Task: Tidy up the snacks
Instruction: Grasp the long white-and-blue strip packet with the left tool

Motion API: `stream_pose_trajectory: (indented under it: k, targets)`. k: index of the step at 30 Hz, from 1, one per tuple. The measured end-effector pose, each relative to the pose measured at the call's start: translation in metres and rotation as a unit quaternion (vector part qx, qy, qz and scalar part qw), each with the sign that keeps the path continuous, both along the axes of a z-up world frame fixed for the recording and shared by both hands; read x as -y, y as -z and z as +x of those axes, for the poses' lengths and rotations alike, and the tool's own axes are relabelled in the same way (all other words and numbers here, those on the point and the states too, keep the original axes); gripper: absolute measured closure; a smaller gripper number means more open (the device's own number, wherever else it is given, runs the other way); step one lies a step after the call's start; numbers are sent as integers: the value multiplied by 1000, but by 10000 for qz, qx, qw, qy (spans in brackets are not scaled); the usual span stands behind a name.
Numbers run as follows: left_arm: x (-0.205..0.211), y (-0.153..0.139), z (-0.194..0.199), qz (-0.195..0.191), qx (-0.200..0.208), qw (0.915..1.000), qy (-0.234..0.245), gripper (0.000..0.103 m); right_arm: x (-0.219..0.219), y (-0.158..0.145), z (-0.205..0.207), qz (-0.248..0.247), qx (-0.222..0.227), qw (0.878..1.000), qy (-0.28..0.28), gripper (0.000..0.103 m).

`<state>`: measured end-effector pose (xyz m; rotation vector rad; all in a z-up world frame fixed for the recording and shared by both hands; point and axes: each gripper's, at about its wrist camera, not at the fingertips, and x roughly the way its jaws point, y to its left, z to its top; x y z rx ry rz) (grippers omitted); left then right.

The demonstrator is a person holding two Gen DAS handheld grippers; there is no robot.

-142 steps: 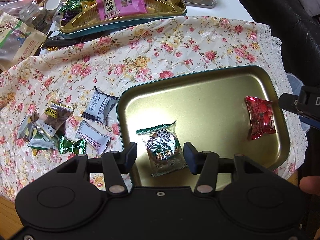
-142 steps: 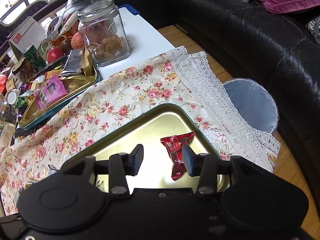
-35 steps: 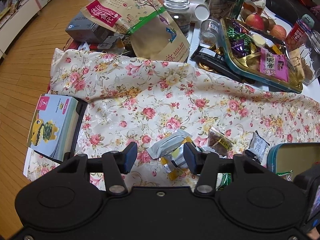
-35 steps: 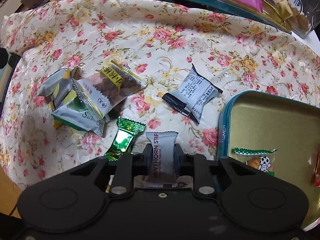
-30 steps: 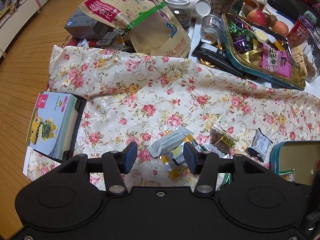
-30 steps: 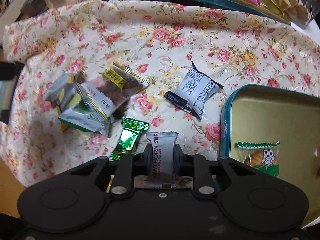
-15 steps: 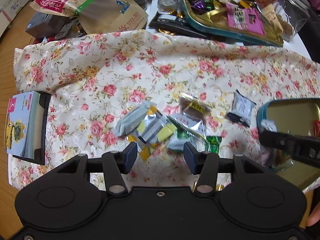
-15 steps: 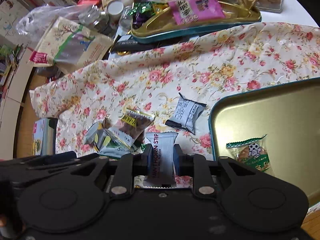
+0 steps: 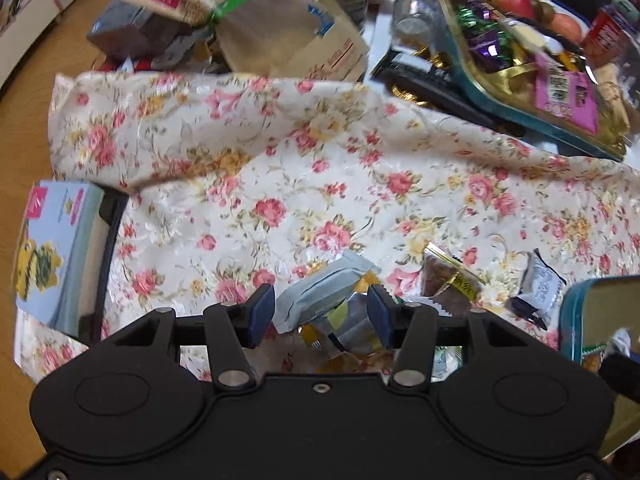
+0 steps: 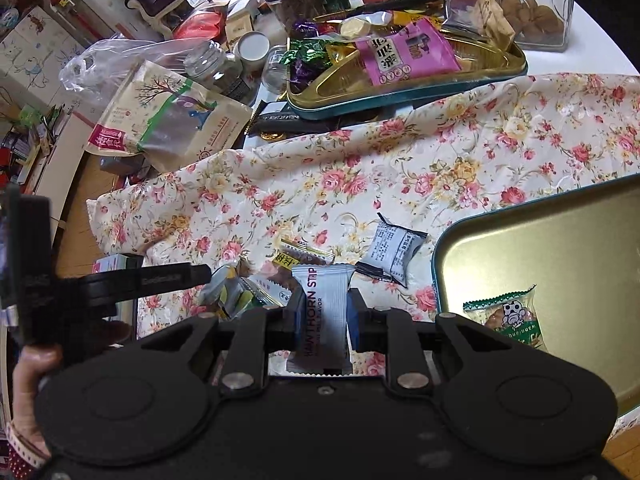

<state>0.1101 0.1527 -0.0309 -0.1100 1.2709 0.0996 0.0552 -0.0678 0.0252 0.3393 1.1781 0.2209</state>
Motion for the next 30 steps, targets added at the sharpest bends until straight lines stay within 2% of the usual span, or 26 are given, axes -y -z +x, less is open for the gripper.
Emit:
stream_pose_trajectory:
  k: [3,9,16,18,19,22,24,27,29,30]
  targets:
    - [-1,10,3,6,-111,9998,-142,46,-1,1,1,39,-12,10000,-16,80]
    - [8,24,8,418,-144,9990,-52,46,-2,2,4,82,-15,10000,-41,80]
    - [7,33,24,393,-45,9991,-152,46,-3,2,5,92,15,9999,-79,80]
    - [11,43,31,509,-134,9986,-99,46,-3,2,5,80,34,9999,-75,80]
    - [13,46,31,598,-95,9981,-103,42,-2,1,5,66,46,9999,-60,80]
    - [20,45,31,845,37,9964,80,43,0,0,5,21,91,10000,-17,80]
    - [22,44,32,811,36,9966,132,45,1,0,6,2,113,9999,-7,80]
    - [18,42,35,513,-30,9987,16,54,1,0,7,21,110,9999,13,80]
    - [16,41,36,377,-69,9993,32,77,0,-1,6,20,127,9999,7,80]
    - [15,41,36,341,-106,9994,-4,76,0,-1,6,11,146,9999,-2,80]
